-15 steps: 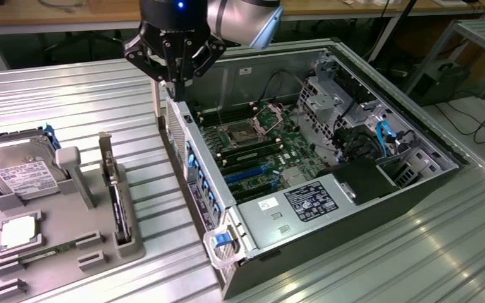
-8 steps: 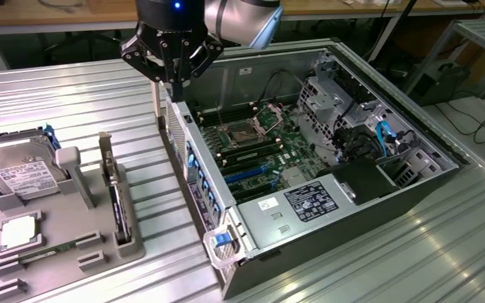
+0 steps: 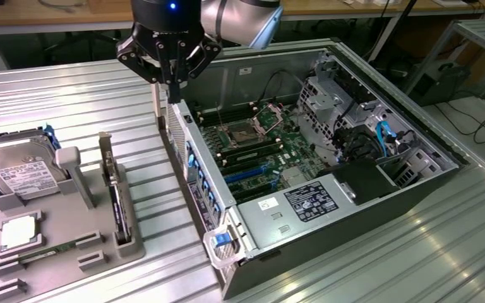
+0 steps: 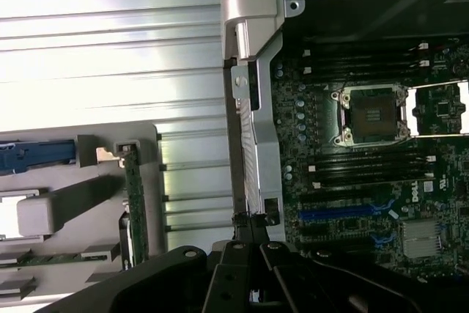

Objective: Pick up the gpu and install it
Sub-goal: 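Reach for the gpu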

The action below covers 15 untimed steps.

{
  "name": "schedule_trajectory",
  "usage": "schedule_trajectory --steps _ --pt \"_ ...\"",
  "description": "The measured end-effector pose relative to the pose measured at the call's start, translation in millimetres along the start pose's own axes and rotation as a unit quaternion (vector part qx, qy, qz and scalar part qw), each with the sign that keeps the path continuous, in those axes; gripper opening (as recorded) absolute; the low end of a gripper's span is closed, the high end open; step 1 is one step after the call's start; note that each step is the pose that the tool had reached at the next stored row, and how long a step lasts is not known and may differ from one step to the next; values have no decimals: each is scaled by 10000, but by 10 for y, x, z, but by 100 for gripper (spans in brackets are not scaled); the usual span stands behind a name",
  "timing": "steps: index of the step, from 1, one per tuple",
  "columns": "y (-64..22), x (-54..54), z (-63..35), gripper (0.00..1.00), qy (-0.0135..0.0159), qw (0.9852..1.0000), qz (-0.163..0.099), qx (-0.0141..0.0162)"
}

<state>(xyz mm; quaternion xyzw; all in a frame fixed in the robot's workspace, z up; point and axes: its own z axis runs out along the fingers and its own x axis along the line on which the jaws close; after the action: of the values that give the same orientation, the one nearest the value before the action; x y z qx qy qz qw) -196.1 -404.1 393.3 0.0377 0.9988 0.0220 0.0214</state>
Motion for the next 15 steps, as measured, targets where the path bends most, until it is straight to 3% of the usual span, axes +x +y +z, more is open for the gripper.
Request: schedule_trajectory --steps 15 --pt "-31 92 -5 11 0 10000 0 0"
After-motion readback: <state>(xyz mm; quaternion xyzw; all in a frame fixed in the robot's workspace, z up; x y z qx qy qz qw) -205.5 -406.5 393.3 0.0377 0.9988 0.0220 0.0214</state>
